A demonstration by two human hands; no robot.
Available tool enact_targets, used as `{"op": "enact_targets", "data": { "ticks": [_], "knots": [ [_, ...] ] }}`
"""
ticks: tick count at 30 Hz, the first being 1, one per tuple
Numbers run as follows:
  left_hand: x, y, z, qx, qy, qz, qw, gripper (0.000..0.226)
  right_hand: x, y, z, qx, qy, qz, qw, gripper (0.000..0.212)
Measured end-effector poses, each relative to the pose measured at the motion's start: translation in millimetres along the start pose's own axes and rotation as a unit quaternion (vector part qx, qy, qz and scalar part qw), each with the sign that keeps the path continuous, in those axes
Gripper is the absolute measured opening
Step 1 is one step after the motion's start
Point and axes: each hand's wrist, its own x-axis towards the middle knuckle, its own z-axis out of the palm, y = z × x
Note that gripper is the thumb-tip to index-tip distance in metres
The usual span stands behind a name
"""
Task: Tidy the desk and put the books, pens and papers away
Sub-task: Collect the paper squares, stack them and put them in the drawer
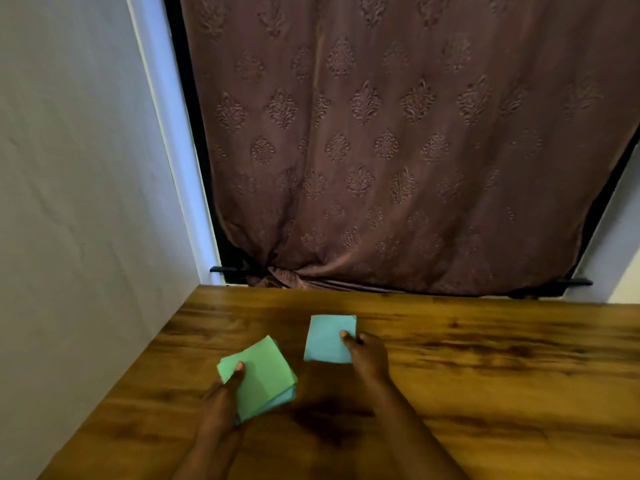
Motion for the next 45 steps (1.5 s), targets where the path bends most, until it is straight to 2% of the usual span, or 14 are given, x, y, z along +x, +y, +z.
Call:
{"op": "enact_targets", "data": {
  "ticks": [3,5,10,13,17,22,24,26,30,34,37,40,43,45],
  "knots": [
    [21,0,-7,0.008,-0.011,-0.018,1.0,0.026,11,28,10,-0.128,-0.005,0.09,0.988,0.042],
    [35,3,-6,0.012,-0.022,-0.027,0.999,0.03,1,40,11,-0.121,0.049,0.108,0.986,0.044],
    [72,-25,9,0.039,-0.04,-0.094,0.994,0.057,-32,26,14,0.026,-0.003,0.011,1.0,0.012],
    [96,-57,18,0.047,-0.075,-0.131,0.987,0.06,-37,7,23,0.041,-0.06,-0.019,0.997,0.021],
    [97,-59,38,0.082,-0.088,-0.155,0.981,0.076,-33,2,24,-0.025,-0.034,-0.024,0.999,0.027],
    [57,-29,53,0.087,-0.116,-0.144,0.979,0.028,-29,7,7,-0.003,-0.024,-0.021,0.999,0.029],
    [52,-28,54,0.063,-0.136,-0.139,0.979,0.036,-25,6,-3,0.04,-0.03,-0.003,0.999,0.024],
    [60,-32,57,0.11,-0.121,-0.126,0.978,0.065,-15,9,-16,0.085,0.002,0.011,0.996,0.021],
    [70,-27,53,0.119,-0.066,-0.134,0.982,0.036,13,22,-47,0.115,0.103,0.045,0.987,0.018],
    [73,-30,51,0.087,-0.068,-0.161,0.981,0.04,34,55,-62,-0.177,0.106,0.105,0.973,0.045],
    [67,-32,59,0.075,-0.078,-0.143,0.984,0.038,19,59,-58,-0.213,0.146,0.098,0.961,0.046],
    [64,-44,66,0.068,-0.077,-0.116,0.988,0.033,-9,35,-43,-0.109,0.078,0.016,0.991,0.025],
    [54,-49,77,0.079,-0.096,-0.111,0.986,0.037,-34,13,-26,-0.063,-0.009,-0.004,0.998,0.03],
    [46,-50,86,0.086,-0.122,-0.105,0.983,0.039,-41,14,-19,-0.067,-0.01,-0.007,0.998,0.036]
  ]
}}
